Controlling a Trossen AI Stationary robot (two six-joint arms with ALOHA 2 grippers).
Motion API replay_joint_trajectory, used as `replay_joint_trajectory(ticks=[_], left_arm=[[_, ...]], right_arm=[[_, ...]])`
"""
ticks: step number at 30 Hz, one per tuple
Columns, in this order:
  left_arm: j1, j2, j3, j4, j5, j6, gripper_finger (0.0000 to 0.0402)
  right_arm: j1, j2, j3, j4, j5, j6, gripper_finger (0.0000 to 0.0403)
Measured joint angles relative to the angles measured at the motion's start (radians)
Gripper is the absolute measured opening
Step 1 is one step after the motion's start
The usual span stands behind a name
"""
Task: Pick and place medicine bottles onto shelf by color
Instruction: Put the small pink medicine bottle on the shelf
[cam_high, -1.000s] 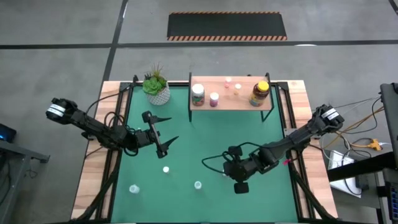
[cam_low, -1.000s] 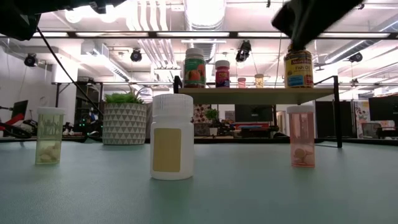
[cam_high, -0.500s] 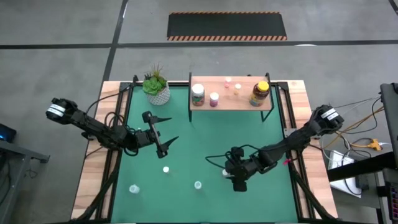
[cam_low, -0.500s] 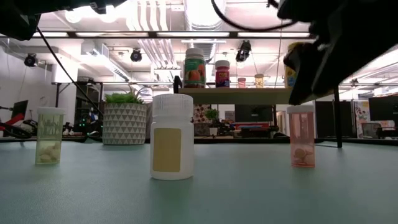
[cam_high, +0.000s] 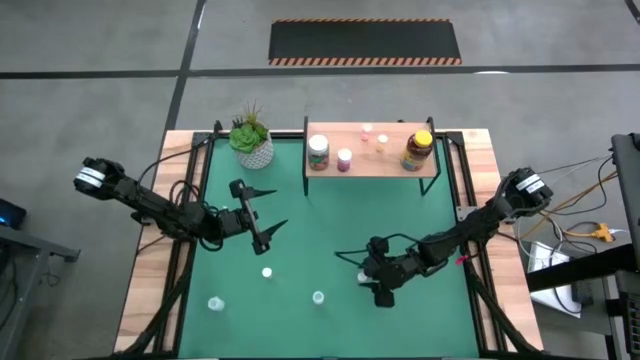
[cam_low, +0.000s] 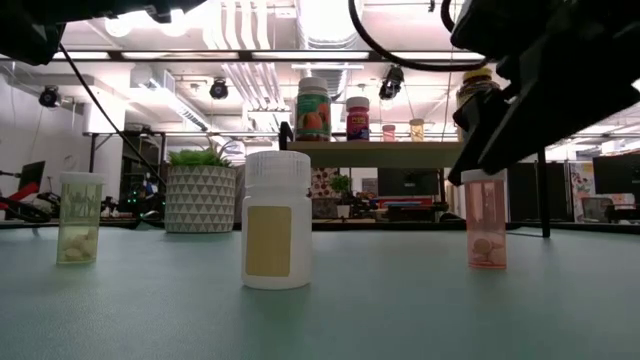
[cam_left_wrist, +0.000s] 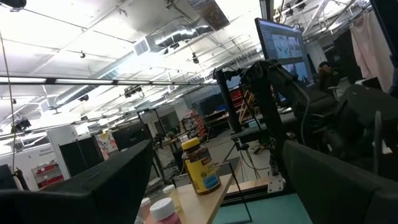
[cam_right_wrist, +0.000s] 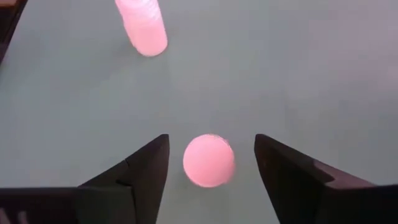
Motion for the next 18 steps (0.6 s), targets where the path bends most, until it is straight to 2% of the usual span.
replay_joint_trajectory(ticks=[18], left_arm=[[0.001,0.0,0.0,-0.003,0.0,0.0,0.0341]], right_arm=[[0.0,0.0,-0.006,-0.001,0.008,-0.014,0.0159]])
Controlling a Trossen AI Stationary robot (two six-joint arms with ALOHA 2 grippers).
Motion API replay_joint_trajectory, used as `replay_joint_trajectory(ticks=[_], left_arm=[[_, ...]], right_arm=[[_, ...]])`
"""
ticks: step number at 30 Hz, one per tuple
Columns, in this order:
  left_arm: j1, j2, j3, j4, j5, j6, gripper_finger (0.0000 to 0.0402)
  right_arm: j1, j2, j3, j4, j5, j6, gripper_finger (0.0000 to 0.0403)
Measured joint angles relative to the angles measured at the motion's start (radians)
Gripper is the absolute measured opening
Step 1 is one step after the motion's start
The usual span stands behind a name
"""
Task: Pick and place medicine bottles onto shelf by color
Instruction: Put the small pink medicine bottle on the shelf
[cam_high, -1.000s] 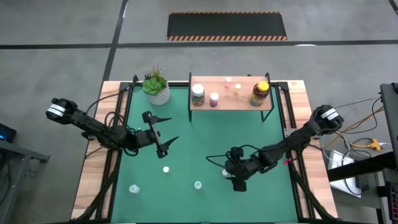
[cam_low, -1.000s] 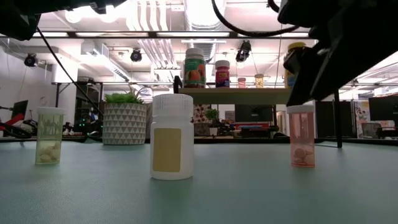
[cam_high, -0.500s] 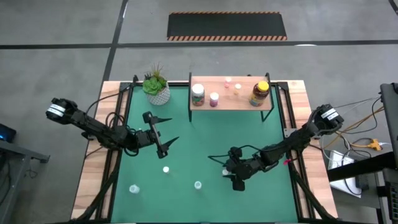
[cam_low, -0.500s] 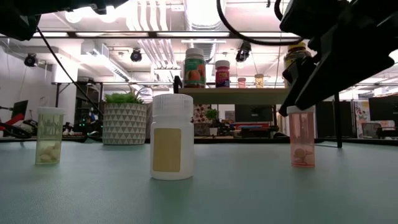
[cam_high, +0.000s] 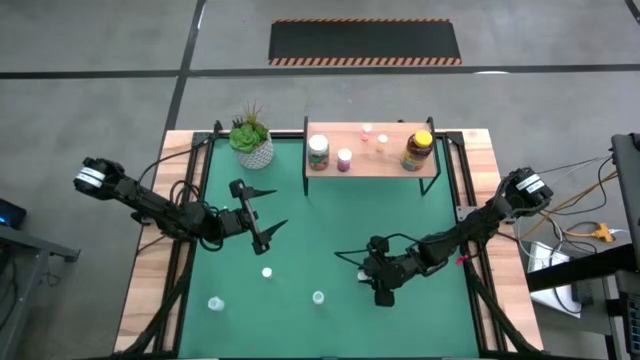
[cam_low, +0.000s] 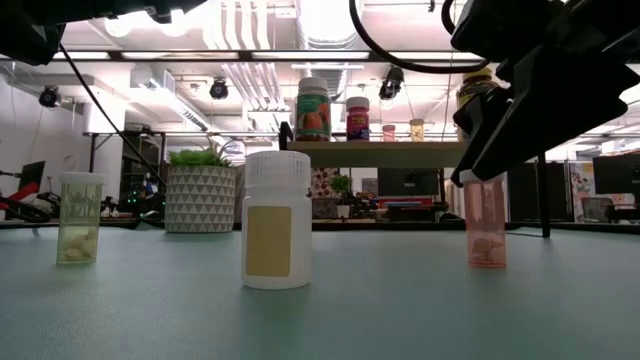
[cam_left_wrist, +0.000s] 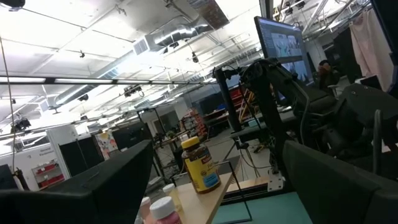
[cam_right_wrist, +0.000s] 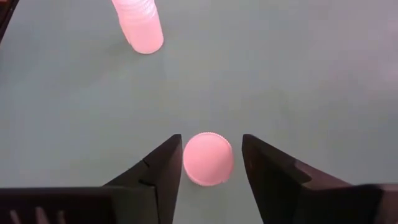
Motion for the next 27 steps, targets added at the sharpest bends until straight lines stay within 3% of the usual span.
replay_joint_trajectory(ticks=[10,22,27], left_arm=[[0.0,0.0,0.0,0.0,0.0,0.0,0.0341],[-0.001,0.0,0.0,0.0,0.0,0.0,0.0341],[-0.001,0.0,0.0,-0.002,0.0,0.0,0.0341]], right_arm=[[0.0,0.0,0.0,0.001,0.0,-0.016,0.01],[0.0,-0.001,0.029,-0.003,-0.001,-0.023,0.0109],[0.0,-0.012,0.118,-0.116,-0.008,-0.023,0.0109]])
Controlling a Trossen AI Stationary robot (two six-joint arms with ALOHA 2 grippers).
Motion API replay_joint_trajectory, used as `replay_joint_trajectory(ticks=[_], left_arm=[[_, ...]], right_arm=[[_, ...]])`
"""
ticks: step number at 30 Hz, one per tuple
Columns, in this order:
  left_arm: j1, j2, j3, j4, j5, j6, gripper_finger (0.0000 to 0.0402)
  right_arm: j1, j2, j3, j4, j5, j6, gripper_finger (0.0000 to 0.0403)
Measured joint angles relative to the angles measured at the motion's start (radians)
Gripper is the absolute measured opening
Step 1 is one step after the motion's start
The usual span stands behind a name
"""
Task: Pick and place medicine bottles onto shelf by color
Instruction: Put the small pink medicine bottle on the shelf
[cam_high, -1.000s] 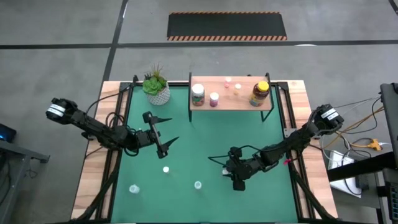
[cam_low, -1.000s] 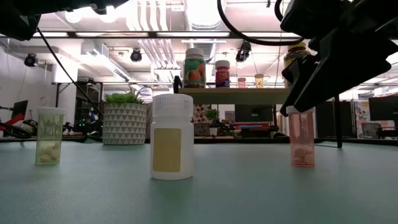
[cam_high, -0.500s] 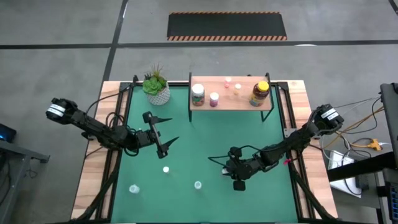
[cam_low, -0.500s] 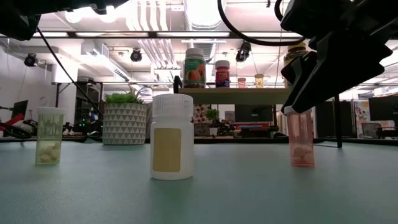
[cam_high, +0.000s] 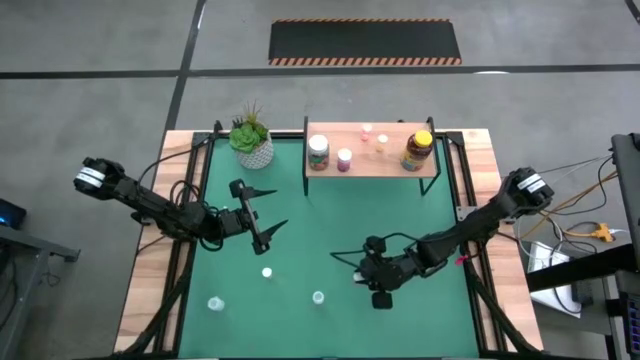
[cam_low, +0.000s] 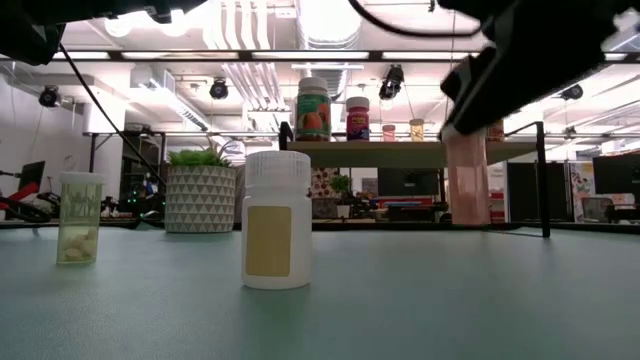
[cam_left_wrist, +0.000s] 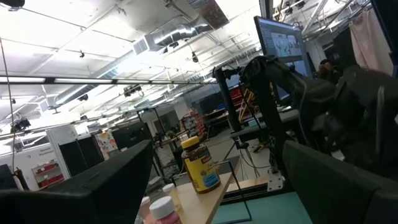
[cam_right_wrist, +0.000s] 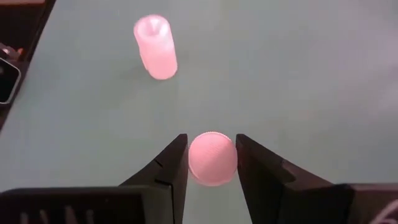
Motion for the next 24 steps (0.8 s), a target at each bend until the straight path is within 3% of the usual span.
replay_joint_trajectory(ticks=[8,14,19,24], left_arm=[[0.0,0.0,0.0,-0.001,0.0,0.0,0.0341],[0.0,0.0,0.0,-0.001,0.0,-0.002,0.0341],[0.0,0.0,0.0,-0.001,0.0,-0.002,0.0341],[0.001,0.0,0.0,-0.002,0.0,-0.002,0.0341]], right_arm=[[-0.003,-0.003,0.219,-0.27,0.015,0.034,0.0108],[-0.038,-0.003,0.452,-0.548,0.109,0.039,0.0108],[-0.111,-0.004,0.633,-0.777,0.218,0.029,0.0108],[-0.241,-0.004,0.76,-0.917,0.246,-0.03,0.0108]])
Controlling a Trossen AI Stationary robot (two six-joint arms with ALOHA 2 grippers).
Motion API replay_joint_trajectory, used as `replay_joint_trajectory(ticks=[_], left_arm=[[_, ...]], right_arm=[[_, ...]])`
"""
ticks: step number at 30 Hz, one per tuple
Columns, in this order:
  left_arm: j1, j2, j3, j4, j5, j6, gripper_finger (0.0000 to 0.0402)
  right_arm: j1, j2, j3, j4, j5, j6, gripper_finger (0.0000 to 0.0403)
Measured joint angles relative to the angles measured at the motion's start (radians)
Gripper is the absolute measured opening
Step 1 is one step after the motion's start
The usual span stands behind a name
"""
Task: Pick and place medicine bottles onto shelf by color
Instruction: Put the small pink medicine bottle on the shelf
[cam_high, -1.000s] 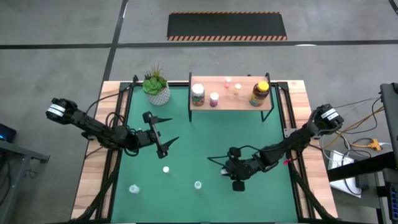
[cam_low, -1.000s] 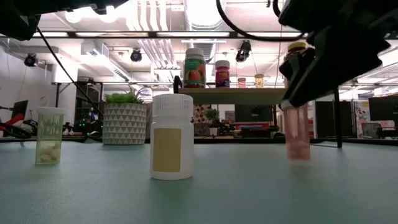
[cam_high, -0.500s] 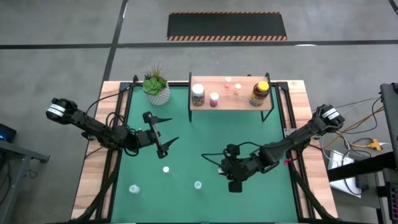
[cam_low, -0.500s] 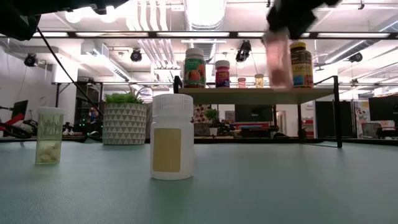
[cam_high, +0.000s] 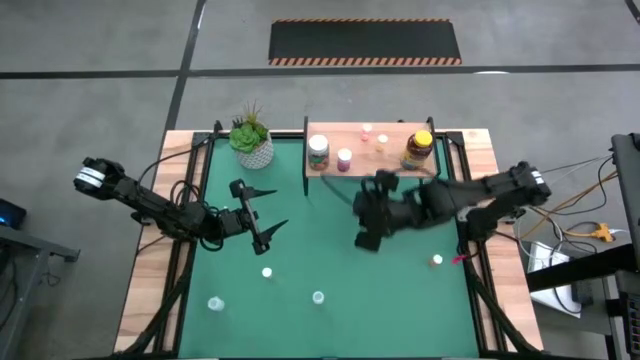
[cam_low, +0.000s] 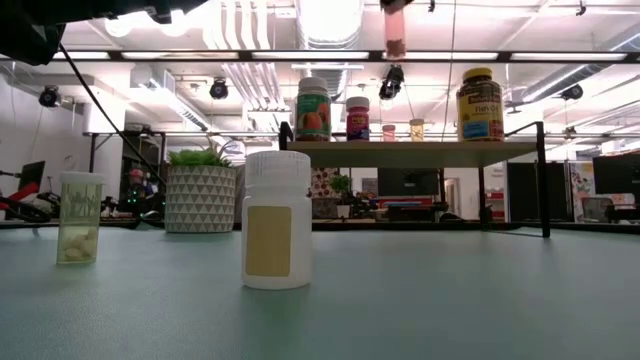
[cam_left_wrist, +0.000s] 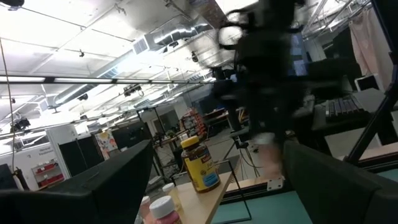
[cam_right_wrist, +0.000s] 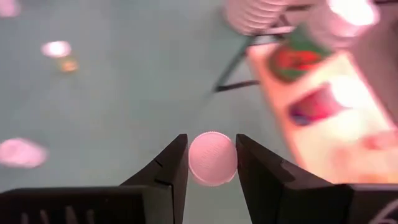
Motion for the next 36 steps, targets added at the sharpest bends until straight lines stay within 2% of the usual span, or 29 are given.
replay_joint_trajectory(ticks=[7,12,16,21,36], left_arm=[[0.0,0.0,0.0,-0.003,0.0,0.002,0.0341],[0.0,0.0,0.0,-0.003,0.0,0.002,0.0341],[0.0,0.0,0.0,-0.004,0.0,0.003,0.0341],[0.0,0.0,0.0,-0.004,0.0,0.003,0.0341],[-0.001,0.0,0.0,-0.005,0.0,0.004,0.0341]], right_arm=[[-0.261,0.0,0.069,-0.118,0.0,-0.112,0.0107],[-0.443,0.0,0.021,-0.12,-0.016,-0.127,0.0107],[-0.531,0.0,-0.031,-0.114,-0.084,-0.129,0.0107],[-0.57,0.003,-0.077,-0.087,-0.09,-0.133,0.0107],[-0.569,0.009,-0.139,-0.019,-0.09,-0.059,0.0113]])
